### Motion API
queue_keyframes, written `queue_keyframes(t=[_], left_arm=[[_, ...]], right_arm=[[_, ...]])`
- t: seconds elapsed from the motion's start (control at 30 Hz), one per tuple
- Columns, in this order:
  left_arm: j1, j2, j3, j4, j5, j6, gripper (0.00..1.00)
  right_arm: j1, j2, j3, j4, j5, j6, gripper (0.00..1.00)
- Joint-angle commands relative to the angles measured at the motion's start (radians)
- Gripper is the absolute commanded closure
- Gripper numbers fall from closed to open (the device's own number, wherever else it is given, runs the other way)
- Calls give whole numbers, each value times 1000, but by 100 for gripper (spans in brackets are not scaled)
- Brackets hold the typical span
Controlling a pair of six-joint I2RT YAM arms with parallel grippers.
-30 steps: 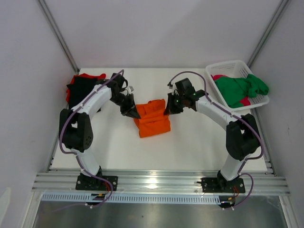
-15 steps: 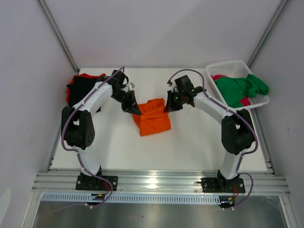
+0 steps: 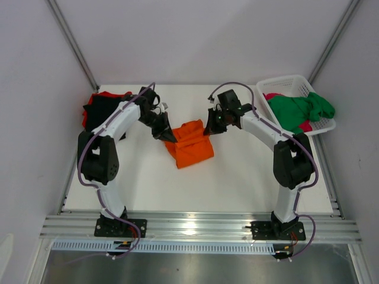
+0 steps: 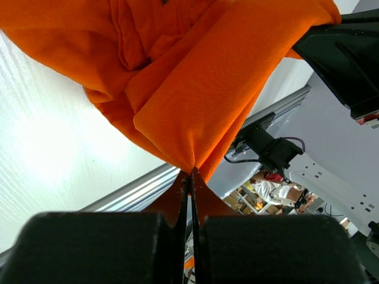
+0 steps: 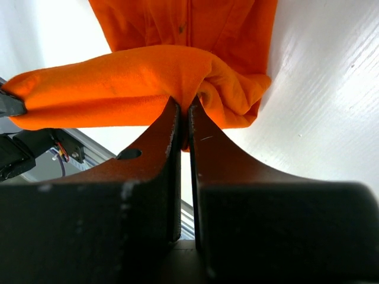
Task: Fold and stack the t-shirts
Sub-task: Fold the long partially folded tshirt into a neat square
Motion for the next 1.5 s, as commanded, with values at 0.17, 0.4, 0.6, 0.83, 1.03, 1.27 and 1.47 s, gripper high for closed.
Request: queue_keyframes(t=[0.17,0.4,0.6,0.83,1.03,1.27,1.47], left_arm=[[20,-10,35,41,60,-1,99],[20,-8,33,50,70,-10,99],[23,-11,29,58,73,-10,99],[36,-33,-25,110,85,-38,99],[78,-100,-146,271,97,-142,99],[142,-80,-161,293,73,-180,99],[164,-76,-172,296,41,-187,99]], right_arm=[[-17,-2,87,40,20,-12,100],[-15,17,119,50,15,-3,100],[-17,47,153,37,20,-5,100],[-17,83,190,13,20,-17,100],[-17,99,190,13,29,-19,100],[-17,136,210,14,26,-11,100],[-17,152,205,11,32,-16,100]])
